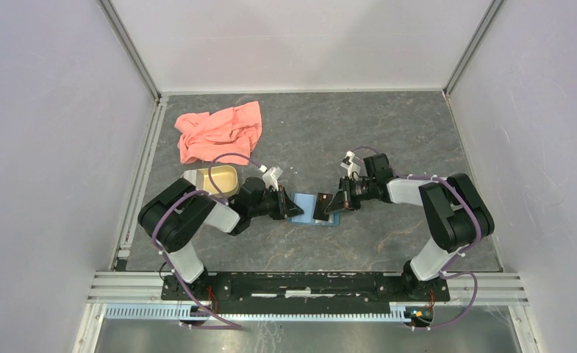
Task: Put the credit cards into the card holder
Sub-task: Insert the credit card into the card holder.
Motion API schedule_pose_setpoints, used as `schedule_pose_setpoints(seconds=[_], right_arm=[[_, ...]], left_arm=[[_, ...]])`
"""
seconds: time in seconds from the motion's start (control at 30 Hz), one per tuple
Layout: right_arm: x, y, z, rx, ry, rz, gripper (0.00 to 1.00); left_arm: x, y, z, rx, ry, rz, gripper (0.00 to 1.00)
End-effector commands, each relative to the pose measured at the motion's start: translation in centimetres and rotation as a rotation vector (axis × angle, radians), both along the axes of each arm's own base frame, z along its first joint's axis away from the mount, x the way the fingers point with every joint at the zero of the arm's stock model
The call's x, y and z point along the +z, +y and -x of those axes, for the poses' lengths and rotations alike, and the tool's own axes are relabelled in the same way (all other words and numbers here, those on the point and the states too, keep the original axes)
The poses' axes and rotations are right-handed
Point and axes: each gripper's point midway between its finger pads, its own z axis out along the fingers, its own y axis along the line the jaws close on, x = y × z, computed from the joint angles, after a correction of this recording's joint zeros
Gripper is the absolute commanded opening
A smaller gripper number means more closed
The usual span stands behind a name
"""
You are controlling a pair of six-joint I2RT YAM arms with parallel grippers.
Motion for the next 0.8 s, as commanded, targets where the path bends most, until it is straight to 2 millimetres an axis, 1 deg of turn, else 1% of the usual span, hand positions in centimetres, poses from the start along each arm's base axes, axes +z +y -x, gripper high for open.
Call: schedule_pose_setpoints(seconds=[0.0, 0.13, 0.37, 0.5, 0.63, 0.77], right_arm=[[-1.2, -0.6, -0.7, -0.071, 0.015, 0.04, 0.0], [-1.3, -0.2, -0.7, -0.084, 0.044, 0.018, 0.0], [-0.1, 0.7, -0.4, -0.086, 0.079, -0.083, 0.0], [-0.7, 0.6, -0.2, -0.091, 0.099, -0.073, 0.0], [-0.8, 0.8, -0.2, -0.091, 0.117, -0.085, 0.0], [-1.3, 0.7, 0.2, -0.092, 0.139, -0.076, 0.0]], left_arm=[[-3.2, 1.7, 0.9, 0.049, 0.077, -0.089, 0.2], [-3.2, 1.6, 1.1, 0.047, 0.083, -0.081, 0.2], [-3.4, 1.6, 1.3, 0.043, 0.091, -0.077, 0.2], [-3.4, 1.6, 1.4, 0.043, 0.096, -0.073, 0.2], [-3.4, 1.6, 1.4, 0.043, 0.097, -0.071, 0.2], [-3.4, 1.6, 1.4, 0.042, 0.098, -0.071, 0.2]])
